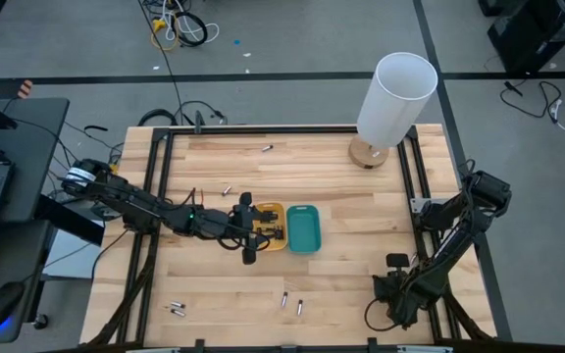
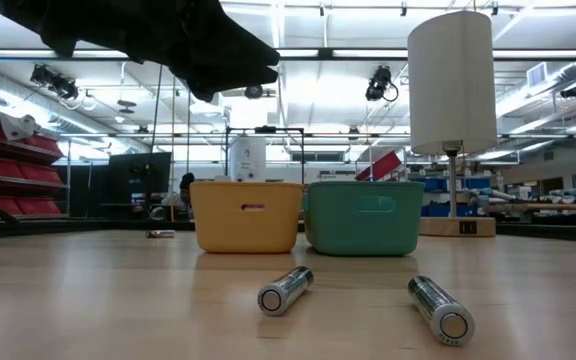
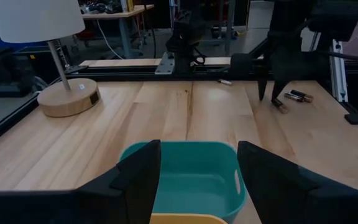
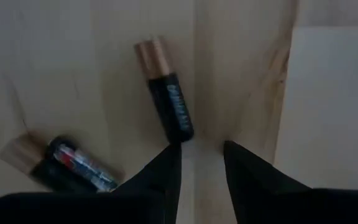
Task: Sort batteries
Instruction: Put the black battery into the yellow bin
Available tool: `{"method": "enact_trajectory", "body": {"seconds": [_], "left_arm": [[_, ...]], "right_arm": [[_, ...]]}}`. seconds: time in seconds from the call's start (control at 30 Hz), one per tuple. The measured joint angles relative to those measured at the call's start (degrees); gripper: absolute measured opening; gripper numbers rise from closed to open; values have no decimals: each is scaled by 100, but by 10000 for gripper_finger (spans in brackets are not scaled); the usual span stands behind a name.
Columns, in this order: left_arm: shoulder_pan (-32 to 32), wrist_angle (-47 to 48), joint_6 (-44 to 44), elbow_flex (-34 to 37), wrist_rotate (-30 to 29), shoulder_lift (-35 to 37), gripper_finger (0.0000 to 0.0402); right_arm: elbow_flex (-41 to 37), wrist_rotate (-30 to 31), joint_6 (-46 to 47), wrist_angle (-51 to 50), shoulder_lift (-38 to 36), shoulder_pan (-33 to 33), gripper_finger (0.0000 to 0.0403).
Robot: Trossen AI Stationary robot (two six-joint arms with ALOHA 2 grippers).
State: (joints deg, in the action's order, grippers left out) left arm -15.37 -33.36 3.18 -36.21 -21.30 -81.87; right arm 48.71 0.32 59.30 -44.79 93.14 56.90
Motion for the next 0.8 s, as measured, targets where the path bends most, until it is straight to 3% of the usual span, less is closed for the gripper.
{"method": "enact_trajectory", "body": {"seconds": [0.33,0.67,0.8], "left_arm": [[2,-20,8,0,0,0,228],[2,-20,13,0,-2,0,228],[2,-25,26,0,-2,0,228]], "right_arm": [[2,164,250,36,-7,-2,125],[2,428,196,-359,-7,-2,240],[3,920,-136,125,-9,-77,257]]}}
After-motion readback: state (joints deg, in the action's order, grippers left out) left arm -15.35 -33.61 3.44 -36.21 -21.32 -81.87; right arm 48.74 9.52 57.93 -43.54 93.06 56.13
